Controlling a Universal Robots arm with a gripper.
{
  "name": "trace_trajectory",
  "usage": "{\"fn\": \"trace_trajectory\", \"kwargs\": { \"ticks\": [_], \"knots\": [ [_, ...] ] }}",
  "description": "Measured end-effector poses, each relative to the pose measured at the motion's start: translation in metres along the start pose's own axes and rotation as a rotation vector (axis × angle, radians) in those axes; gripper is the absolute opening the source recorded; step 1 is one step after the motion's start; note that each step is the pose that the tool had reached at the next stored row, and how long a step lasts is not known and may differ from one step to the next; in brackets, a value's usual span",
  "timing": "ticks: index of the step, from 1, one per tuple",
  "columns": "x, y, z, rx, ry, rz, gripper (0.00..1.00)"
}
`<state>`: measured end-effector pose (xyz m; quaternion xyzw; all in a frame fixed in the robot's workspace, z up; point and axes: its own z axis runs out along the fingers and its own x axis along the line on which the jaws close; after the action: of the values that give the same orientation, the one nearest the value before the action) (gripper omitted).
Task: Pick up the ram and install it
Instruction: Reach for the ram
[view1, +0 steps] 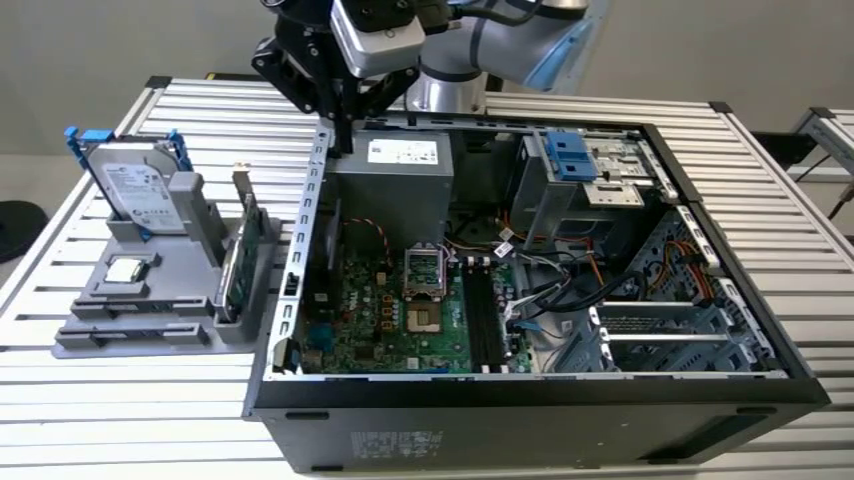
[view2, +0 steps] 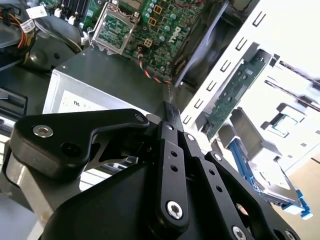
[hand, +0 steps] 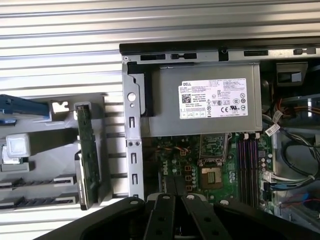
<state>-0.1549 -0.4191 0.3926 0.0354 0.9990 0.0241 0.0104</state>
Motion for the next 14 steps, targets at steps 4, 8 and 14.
{"fn": "trace_trajectory", "kwargs": {
  "ticks": [4,8,14],
  "knots": [
    [0.0045,-0.0007,-0.0001,0.0001,0.0000,0.000,0.00],
    [0.0092,-0.0016,-0.0003,0.0000,0.0001,0.000,0.00],
    [0.0164,-0.0026,-0.0005,0.0000,0.0001,0.000,0.00]
  ]
}}
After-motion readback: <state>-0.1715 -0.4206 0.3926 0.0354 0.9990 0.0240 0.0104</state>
